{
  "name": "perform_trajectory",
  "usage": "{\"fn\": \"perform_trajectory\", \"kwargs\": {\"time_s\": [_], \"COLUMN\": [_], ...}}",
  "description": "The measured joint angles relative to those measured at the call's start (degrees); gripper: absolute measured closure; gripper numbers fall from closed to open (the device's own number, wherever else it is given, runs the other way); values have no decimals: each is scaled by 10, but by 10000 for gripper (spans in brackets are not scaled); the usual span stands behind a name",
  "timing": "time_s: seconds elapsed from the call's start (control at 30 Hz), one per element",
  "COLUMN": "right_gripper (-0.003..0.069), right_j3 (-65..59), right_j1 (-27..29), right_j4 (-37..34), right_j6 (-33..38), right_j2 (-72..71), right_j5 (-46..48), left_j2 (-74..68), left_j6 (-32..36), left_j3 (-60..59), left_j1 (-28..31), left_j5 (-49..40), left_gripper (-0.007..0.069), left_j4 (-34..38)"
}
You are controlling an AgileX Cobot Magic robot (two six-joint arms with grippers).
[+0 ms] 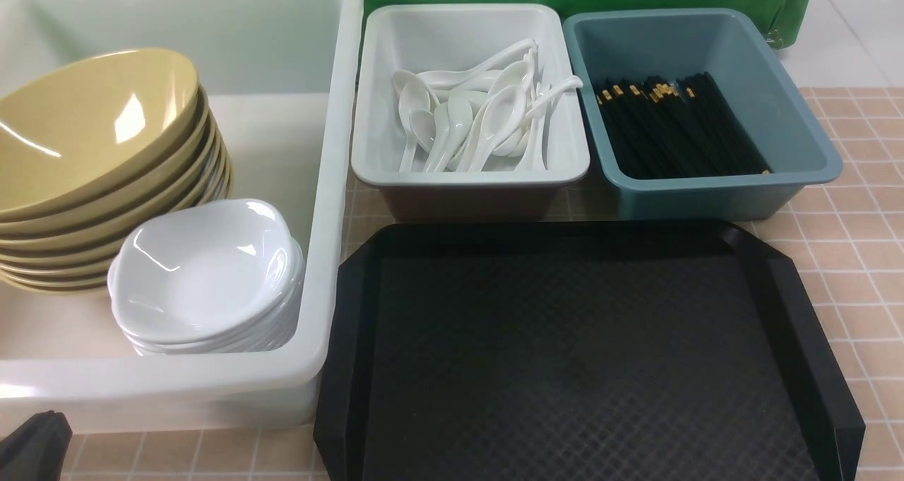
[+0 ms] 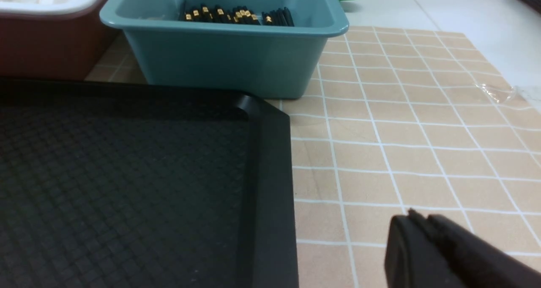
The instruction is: On brown table put chopsticks spoon bowls plates into blue grey white boxes.
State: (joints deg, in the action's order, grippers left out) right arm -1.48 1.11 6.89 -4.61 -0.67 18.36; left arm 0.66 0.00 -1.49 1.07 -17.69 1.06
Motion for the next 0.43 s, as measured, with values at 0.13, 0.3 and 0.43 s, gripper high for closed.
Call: {"fn": "perform_trajectory", "kwargs": {"time_s": [0.13,0.3,0.43], "right_gripper": [567,562,560], "right_j3": [0,0,0], "right_j1": [0,0,0], "right_j4": [0,0,0], "right_j6": [0,0,0], "right_j2": [0,0,0], "right_j5": [0,0,0], "left_j2": [0,0,0], "left_j6": [0,0,0], "left_j3": [0,0,0], "left_j1": [1,1,1], "left_j5": [0,0,0], "left_gripper": [636,636,636], "left_j4": [0,0,0]}}
